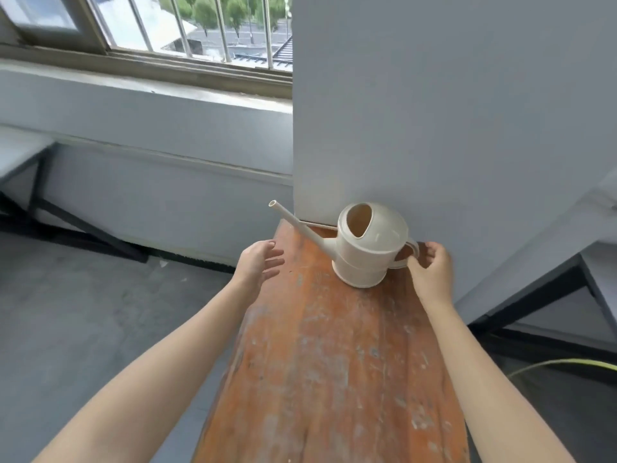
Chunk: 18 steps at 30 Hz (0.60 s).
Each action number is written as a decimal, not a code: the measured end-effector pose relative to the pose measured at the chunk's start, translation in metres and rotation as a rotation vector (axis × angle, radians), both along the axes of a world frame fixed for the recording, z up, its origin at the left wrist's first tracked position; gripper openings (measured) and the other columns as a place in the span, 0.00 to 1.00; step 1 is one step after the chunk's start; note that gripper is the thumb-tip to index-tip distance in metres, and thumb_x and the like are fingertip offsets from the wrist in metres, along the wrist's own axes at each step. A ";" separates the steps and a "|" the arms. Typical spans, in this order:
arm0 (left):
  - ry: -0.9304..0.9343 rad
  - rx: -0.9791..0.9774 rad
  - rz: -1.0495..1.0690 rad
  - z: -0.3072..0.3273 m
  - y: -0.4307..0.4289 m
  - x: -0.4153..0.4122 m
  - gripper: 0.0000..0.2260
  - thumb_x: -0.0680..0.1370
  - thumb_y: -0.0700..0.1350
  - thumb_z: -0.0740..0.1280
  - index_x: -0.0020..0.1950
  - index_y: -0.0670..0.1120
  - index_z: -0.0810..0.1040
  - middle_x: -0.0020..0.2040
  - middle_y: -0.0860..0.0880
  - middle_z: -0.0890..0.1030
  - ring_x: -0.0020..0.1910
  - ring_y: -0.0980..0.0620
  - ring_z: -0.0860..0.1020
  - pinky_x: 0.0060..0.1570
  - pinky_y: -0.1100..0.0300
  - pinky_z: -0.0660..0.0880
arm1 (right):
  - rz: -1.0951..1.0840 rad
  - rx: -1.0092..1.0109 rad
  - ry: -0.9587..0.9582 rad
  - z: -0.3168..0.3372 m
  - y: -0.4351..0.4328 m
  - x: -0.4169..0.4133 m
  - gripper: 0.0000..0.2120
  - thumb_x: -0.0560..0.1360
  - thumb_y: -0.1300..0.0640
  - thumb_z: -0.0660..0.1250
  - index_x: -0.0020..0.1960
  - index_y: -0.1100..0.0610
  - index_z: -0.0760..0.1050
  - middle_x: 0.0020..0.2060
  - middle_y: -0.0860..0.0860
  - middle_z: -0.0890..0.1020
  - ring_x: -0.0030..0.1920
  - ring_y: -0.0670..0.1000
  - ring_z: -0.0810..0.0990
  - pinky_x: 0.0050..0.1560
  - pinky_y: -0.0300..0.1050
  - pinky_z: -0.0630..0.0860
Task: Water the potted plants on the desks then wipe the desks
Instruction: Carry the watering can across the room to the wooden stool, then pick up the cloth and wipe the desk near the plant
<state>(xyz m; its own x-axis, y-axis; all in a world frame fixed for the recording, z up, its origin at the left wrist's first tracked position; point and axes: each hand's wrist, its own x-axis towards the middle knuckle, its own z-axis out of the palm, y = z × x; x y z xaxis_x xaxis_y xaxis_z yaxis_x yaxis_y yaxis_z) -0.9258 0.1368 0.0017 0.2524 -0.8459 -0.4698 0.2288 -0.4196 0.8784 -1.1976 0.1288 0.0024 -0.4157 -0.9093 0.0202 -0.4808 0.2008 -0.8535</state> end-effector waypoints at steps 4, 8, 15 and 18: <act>-0.129 -0.024 0.006 0.000 0.061 0.050 0.09 0.79 0.41 0.56 0.54 0.44 0.74 0.44 0.47 0.79 0.41 0.50 0.78 0.42 0.59 0.72 | -0.006 -0.083 0.116 0.004 0.046 0.047 0.19 0.73 0.61 0.65 0.63 0.63 0.68 0.60 0.61 0.73 0.60 0.58 0.73 0.57 0.51 0.71; -0.267 -0.029 0.117 -0.006 0.144 0.109 0.09 0.79 0.40 0.56 0.53 0.43 0.75 0.43 0.47 0.79 0.40 0.52 0.77 0.40 0.61 0.71 | 0.182 -0.056 0.033 0.001 0.099 0.119 0.19 0.73 0.63 0.65 0.63 0.65 0.67 0.57 0.61 0.73 0.55 0.59 0.74 0.53 0.46 0.68; -0.401 0.078 0.372 -0.037 0.335 0.194 0.07 0.78 0.36 0.58 0.51 0.42 0.75 0.39 0.50 0.77 0.40 0.50 0.75 0.38 0.66 0.68 | 0.810 0.180 0.039 -0.029 0.224 0.255 0.21 0.74 0.58 0.66 0.65 0.58 0.67 0.55 0.54 0.76 0.53 0.49 0.73 0.55 0.43 0.71; -0.386 0.144 0.577 -0.048 0.418 0.221 0.07 0.78 0.35 0.58 0.50 0.40 0.75 0.38 0.49 0.77 0.39 0.48 0.74 0.38 0.64 0.68 | 0.988 0.224 0.125 -0.045 0.277 0.303 0.22 0.74 0.57 0.66 0.66 0.57 0.67 0.52 0.50 0.75 0.52 0.47 0.73 0.53 0.39 0.67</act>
<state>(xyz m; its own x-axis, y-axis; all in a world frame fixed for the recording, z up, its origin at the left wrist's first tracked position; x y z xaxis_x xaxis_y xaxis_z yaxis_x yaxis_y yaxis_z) -0.7053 0.5546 -0.0464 0.8130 -0.4630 -0.3531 0.1329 -0.4429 0.8867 -0.8951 0.4060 -0.0429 0.5160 -0.8328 -0.2005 -0.6009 -0.1851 -0.7776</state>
